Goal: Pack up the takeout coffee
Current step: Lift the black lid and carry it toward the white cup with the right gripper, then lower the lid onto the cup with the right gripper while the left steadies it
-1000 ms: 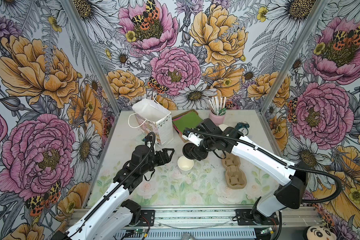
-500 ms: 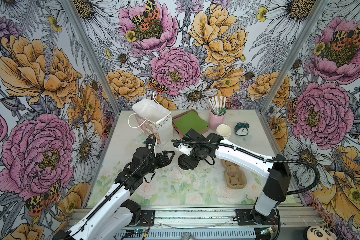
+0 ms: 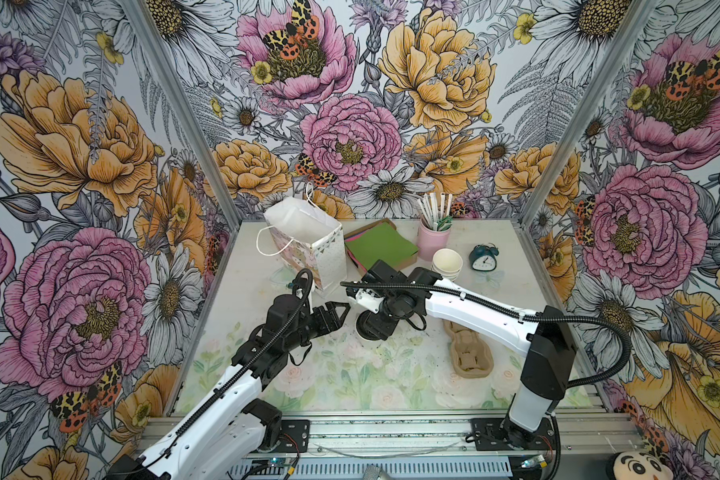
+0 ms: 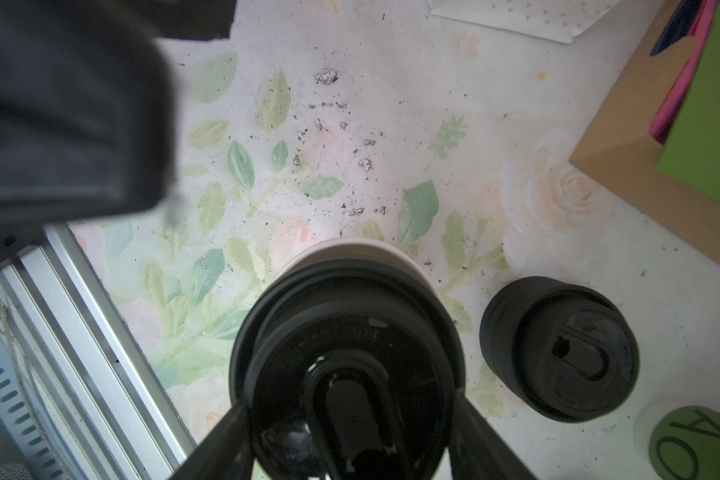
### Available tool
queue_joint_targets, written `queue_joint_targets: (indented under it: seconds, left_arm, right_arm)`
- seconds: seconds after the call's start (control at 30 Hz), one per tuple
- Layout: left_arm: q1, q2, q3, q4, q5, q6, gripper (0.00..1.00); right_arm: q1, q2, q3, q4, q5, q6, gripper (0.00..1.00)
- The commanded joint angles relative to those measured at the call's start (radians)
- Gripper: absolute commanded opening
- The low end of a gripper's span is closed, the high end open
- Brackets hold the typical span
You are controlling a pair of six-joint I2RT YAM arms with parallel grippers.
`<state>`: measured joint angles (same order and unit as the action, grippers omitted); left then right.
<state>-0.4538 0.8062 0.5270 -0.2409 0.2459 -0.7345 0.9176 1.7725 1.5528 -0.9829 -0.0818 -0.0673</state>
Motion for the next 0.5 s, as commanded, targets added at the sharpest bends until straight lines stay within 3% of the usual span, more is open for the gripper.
queue_joint_targets:
  seconds: [0.0,0.47]
  left_arm:
    - [0.006,0.000,-0.018,0.034,0.008,-0.008,0.79]
    - [-0.014,0.055,-0.032,0.081,0.020,-0.018,0.78]
  right_arm:
    - [-0.002,0.019,-0.004,0.029,0.016,0.011,0.57]
    - [0.001,0.024,-0.022,0.044,0.013,0.009,0.58]
